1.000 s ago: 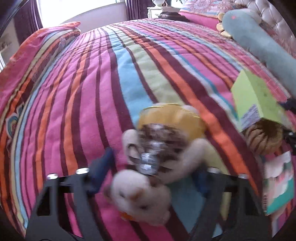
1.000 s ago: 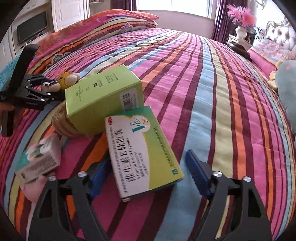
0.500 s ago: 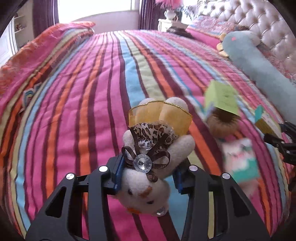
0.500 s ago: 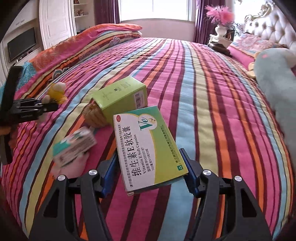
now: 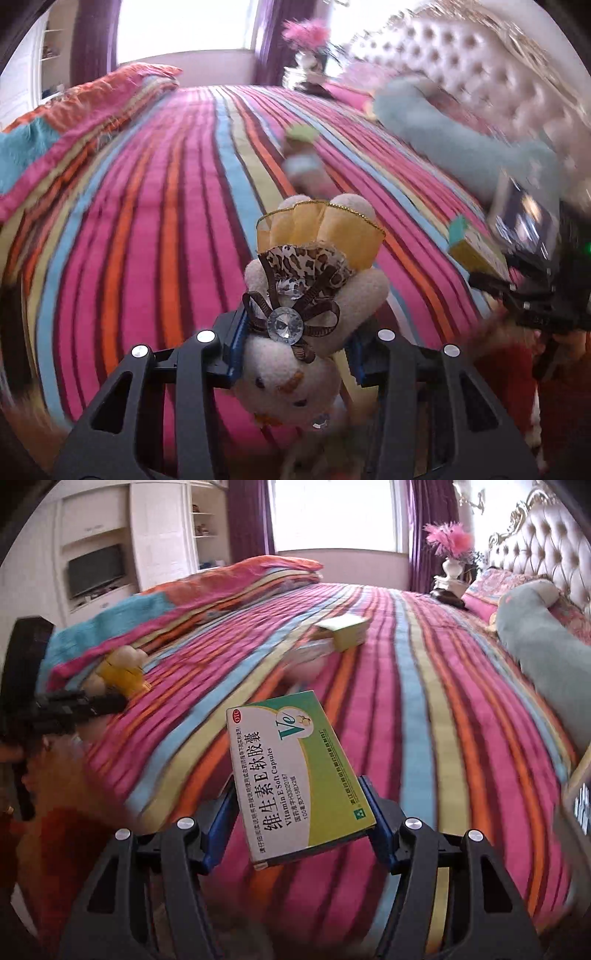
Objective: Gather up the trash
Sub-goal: 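Carry vitamin E box and teddy bear over the wastebasket and open both tools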
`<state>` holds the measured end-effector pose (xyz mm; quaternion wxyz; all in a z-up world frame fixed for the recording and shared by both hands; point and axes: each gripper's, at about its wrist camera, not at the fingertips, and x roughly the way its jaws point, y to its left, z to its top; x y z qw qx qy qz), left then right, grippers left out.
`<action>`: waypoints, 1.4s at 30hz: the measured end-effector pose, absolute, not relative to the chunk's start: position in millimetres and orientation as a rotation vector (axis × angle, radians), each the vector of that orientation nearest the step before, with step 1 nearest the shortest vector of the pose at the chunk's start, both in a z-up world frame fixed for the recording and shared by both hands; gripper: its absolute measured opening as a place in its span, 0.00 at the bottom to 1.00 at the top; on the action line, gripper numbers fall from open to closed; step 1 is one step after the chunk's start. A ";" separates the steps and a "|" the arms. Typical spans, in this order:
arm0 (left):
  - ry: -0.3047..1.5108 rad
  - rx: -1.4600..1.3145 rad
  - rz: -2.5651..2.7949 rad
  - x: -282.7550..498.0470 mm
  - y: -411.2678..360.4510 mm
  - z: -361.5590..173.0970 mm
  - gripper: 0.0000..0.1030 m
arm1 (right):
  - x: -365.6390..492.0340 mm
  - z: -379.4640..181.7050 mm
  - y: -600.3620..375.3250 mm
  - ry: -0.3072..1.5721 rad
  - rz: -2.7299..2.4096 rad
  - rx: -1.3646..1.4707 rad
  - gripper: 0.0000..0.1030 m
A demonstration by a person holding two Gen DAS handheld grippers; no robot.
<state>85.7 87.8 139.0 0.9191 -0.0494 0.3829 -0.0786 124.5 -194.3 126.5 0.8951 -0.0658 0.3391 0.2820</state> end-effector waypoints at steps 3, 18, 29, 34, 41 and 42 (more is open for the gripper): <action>0.828 -0.097 -0.182 23.8 59.9 110.7 0.42 | 61.0 106.2 -193.8 0.756 0.614 -0.127 0.58; 1.393 -0.152 -0.110 -31.0 2.8 -116.9 0.47 | 28.4 -102.2 -137.3 1.335 0.463 -0.294 0.58; 1.417 -0.131 -0.056 -34.1 0.7 -122.1 0.69 | 3.7 -114.8 -134.6 1.340 0.451 -0.361 0.69; 1.415 -0.139 -0.058 -33.5 2.6 -121.9 0.79 | 4.6 -116.1 -140.4 1.345 0.435 -0.341 0.70; 1.388 -0.143 -0.069 -34.2 3.1 -113.0 0.79 | 1.6 -105.7 -142.2 1.315 0.436 -0.341 0.70; 1.374 -0.153 -0.077 -34.8 4.4 -106.0 0.79 | -0.8 -96.6 -141.9 1.285 0.444 -0.345 0.70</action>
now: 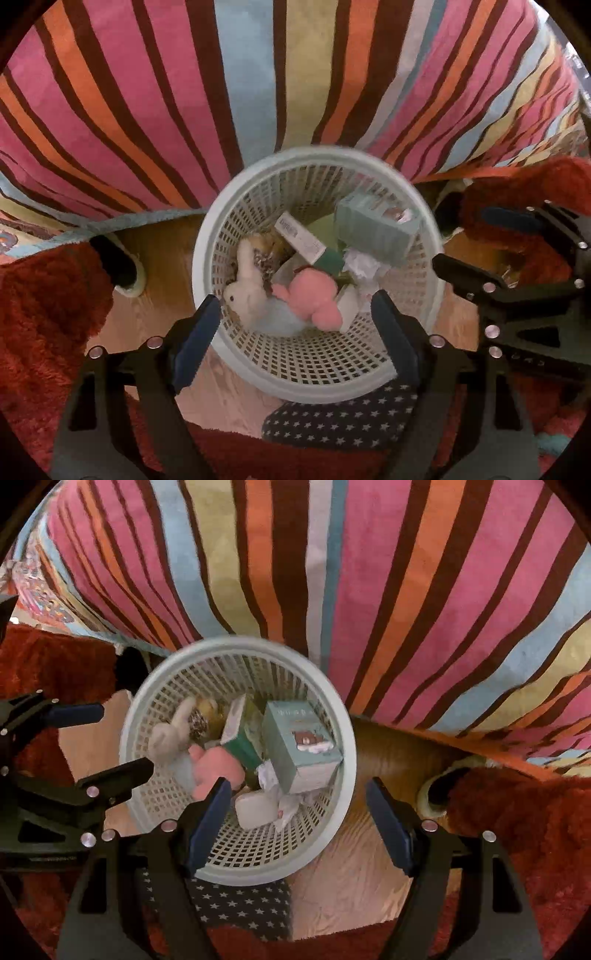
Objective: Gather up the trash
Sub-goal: 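Carry vitamin E box and teddy bear over the wastebasket and open both tools, then move both tools back over the bed, left toward the cloud-print tissue pack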
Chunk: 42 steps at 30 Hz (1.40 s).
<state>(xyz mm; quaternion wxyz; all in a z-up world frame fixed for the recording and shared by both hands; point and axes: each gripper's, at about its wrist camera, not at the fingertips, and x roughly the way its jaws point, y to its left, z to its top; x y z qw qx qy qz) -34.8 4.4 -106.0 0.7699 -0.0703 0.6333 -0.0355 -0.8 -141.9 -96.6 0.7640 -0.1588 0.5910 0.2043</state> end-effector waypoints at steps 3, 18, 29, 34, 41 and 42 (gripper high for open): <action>1.306 -0.190 -0.121 -34.0 15.7 -65.2 0.79 | -6.6 -59.4 -140.2 1.162 0.480 -0.361 0.70; 0.892 -0.131 -0.053 154.9 90.1 128.4 0.91 | 99.2 101.8 -132.4 0.664 0.437 -0.232 0.83; 0.951 -0.270 -0.122 388.8 80.1 119.1 0.91 | 232.0 107.7 -109.5 0.693 0.430 -0.155 0.83; 0.998 -0.213 -0.136 429.1 77.8 104.1 0.91 | 277.6 104.4 -92.2 0.717 0.424 -0.140 0.83; 1.050 -0.144 -0.087 449.0 87.0 84.7 0.91 | 310.3 96.0 -81.7 0.780 0.408 -0.094 0.83; 1.045 -0.129 -0.091 449.0 87.1 85.3 0.91 | 313.8 96.7 -81.4 0.787 0.406 -0.090 0.83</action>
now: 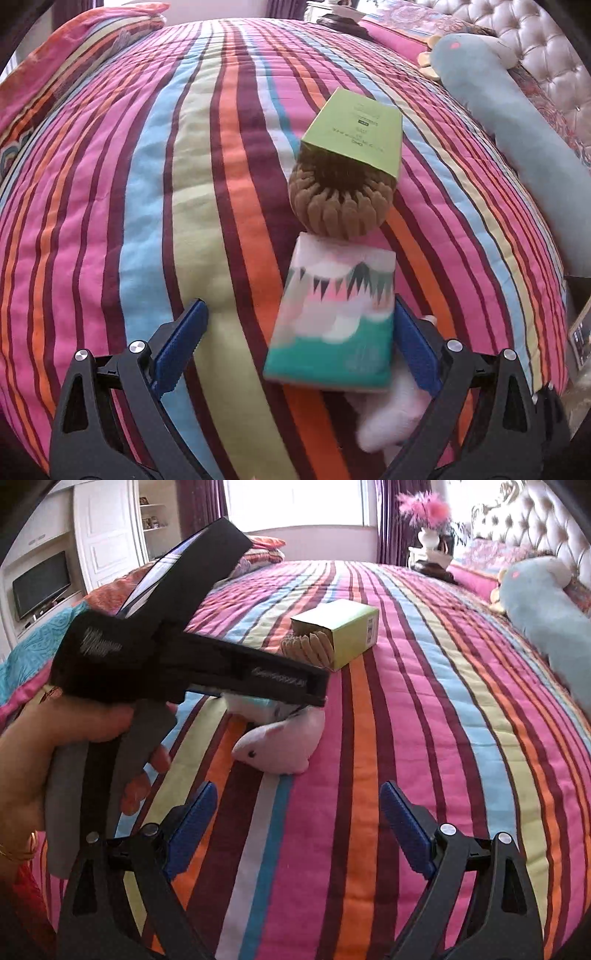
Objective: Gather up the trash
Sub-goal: 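Move both tools back over the bed, left toward the cloud-print tissue pack, then grasp the cloud-print tissue pack with left tool while right grasps pink plush pig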
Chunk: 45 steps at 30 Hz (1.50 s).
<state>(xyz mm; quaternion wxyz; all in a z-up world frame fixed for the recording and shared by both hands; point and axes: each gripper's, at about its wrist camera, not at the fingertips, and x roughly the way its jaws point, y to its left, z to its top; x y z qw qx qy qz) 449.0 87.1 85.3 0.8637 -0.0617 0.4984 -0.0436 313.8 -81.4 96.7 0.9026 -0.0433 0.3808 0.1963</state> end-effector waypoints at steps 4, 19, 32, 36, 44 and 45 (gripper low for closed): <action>1.050 -0.013 -0.017 459.3 90.2 85.4 0.91 | 329.5 97.8 -74.5 0.803 0.384 -0.111 0.83; 1.006 0.010 -0.024 462.5 117.7 79.1 0.85 | 357.4 89.5 -45.2 0.850 0.449 -0.117 0.82; 0.944 0.037 0.011 454.0 117.6 83.3 0.48 | 357.5 84.2 -66.5 0.890 0.418 -0.022 0.82; 0.939 0.014 0.008 449.4 120.5 84.4 0.48 | 351.2 85.2 -55.8 0.870 0.381 -0.104 0.64; 0.932 -0.026 -0.012 428.1 121.5 86.7 0.48 | 332.9 96.3 -73.5 0.820 0.468 -0.057 0.43; 0.930 -0.039 -0.020 424.5 121.4 87.4 0.48 | 327.3 99.3 -75.5 0.802 0.468 -0.065 0.43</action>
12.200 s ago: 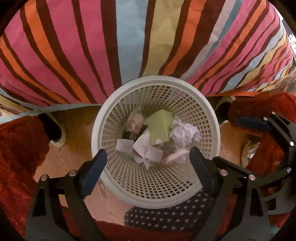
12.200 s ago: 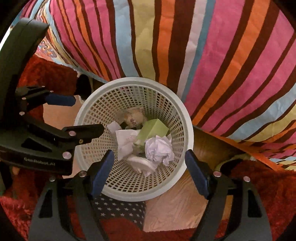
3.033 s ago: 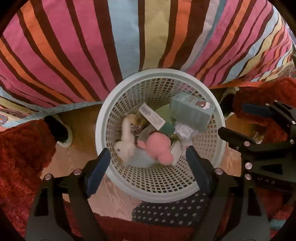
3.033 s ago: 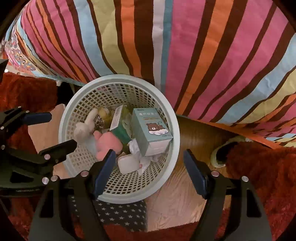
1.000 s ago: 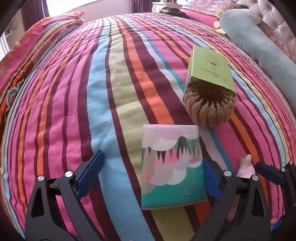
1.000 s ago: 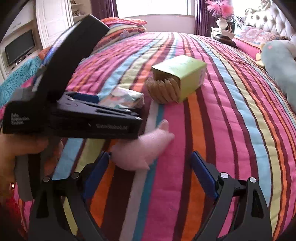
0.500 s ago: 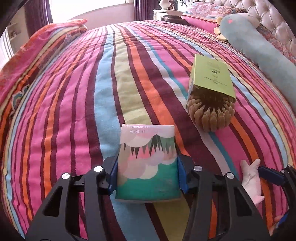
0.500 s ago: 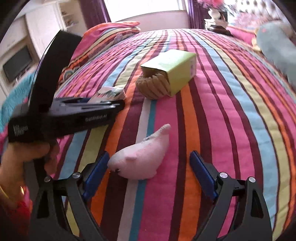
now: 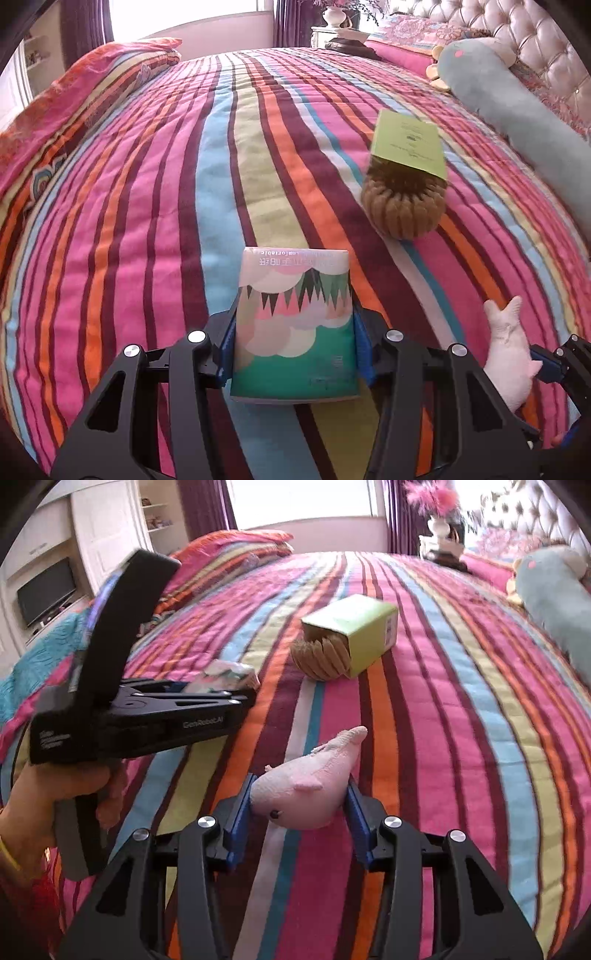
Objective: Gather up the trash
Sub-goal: 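Grasp the cloud-print tissue pack with left tool while right grasps pink plush pig, then carry tissue pack and pink pig over the wastebasket and open both tools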
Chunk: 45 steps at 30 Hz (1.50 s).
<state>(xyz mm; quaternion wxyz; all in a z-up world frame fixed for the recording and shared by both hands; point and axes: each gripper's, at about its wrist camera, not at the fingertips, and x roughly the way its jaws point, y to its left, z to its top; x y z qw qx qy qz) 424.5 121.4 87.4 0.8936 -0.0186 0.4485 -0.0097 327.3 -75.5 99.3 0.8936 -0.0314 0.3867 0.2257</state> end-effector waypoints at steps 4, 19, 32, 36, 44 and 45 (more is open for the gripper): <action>0.900 -0.080 -0.062 393.7 117.9 96.3 0.48 | 299.3 111.1 -91.1 0.744 0.478 -0.091 0.43; 0.812 -0.057 -0.211 87.4 68.5 118.9 0.48 | 81.2 103.1 -154.3 0.765 0.708 -0.165 0.43; 1.230 -0.113 -0.158 -32.4 3.1 -65.1 0.48 | 1.7 -78.9 -124.4 1.257 0.686 -0.290 0.43; 1.353 -0.136 -0.141 -31.3 0.7 -103.9 0.48 | 1.6 -103.6 -115.2 1.329 0.672 -0.346 0.43; 1.434 -0.145 -0.114 -31.1 -0.5 -121.7 0.58 | 3.2 -117.7 -103.0 1.359 0.659 -0.416 0.51; 1.444 -0.140 -0.095 -33.8 1.7 -122.9 0.60 | 1.9 -119.2 -102.9 1.360 0.655 -0.428 0.55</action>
